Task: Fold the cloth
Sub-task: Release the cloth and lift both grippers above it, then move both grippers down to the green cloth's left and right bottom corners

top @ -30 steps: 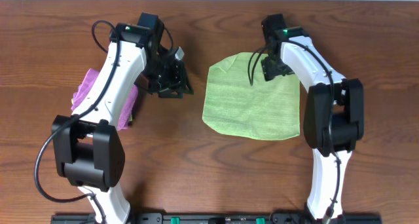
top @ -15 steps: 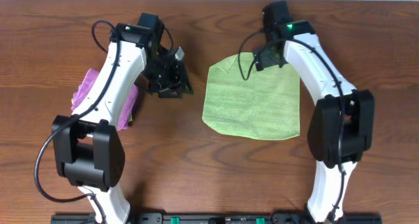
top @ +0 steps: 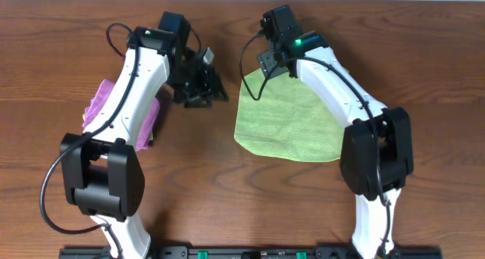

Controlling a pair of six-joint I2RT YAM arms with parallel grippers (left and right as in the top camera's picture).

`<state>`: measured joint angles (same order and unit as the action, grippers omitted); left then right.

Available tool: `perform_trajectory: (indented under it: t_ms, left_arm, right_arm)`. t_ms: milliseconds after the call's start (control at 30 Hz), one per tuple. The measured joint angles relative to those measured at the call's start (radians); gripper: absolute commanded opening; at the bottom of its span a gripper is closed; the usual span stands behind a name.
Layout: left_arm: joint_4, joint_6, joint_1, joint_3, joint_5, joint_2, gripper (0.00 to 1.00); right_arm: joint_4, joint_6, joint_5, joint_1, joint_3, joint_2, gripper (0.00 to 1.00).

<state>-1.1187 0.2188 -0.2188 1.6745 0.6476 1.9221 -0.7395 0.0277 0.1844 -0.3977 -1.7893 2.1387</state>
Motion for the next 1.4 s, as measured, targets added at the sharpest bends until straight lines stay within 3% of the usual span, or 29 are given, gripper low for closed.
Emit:
perform_trajectory:
  t_ms: [133,467,600,667,733,800,933,1200,1400]
  left_arm:
    - [0.134,0.085,-0.001,0.003,-0.003,0.0,0.67]
    - [0.202,0.177,-0.012,0.004,-0.031,0.0,0.68]
    - [0.193,0.179,-0.014,0.004,-0.036,0.0,0.68]
    - [0.175,0.18,-0.018,0.004,-0.039,0.0,0.61]
    - [0.151,0.187,-0.026,0.005,-0.043,0.0,0.41]
    - [0.117,0.2,-0.032,0.005,-0.046,0.0,0.31]
    - [0.029,0.229,-0.033,0.006,-0.047,0.0,0.31]
    - [-0.085,0.259,-0.031,0.005,-0.05,-0.001,0.32]
    - [-0.111,0.3,-0.043,-0.017,-0.059,-0.085,0.38]
  right_arm:
    - [-0.044,-0.042,0.005,0.022,0.0,0.0,0.79]
    - [-0.144,-0.129,-0.035,0.08,-0.006,0.0,0.78]
    - [-0.257,-0.169,-0.055,0.092,-0.016,0.0,0.8]
    - [-0.349,-0.2,-0.059,0.095,-0.023,0.0,0.84]
    - [-0.451,-0.256,-0.064,0.101,-0.045,-0.001,0.88]
    - [-0.508,-0.31,-0.078,0.115,-0.047,-0.02,0.91]
    - [-0.558,-0.357,-0.128,0.172,-0.047,-0.126,0.94]
    - [-0.66,-0.312,-0.259,0.399,-0.023,-0.468,0.98]
    - [-0.618,-0.23,-0.374,0.611,0.302,-0.7,0.98]
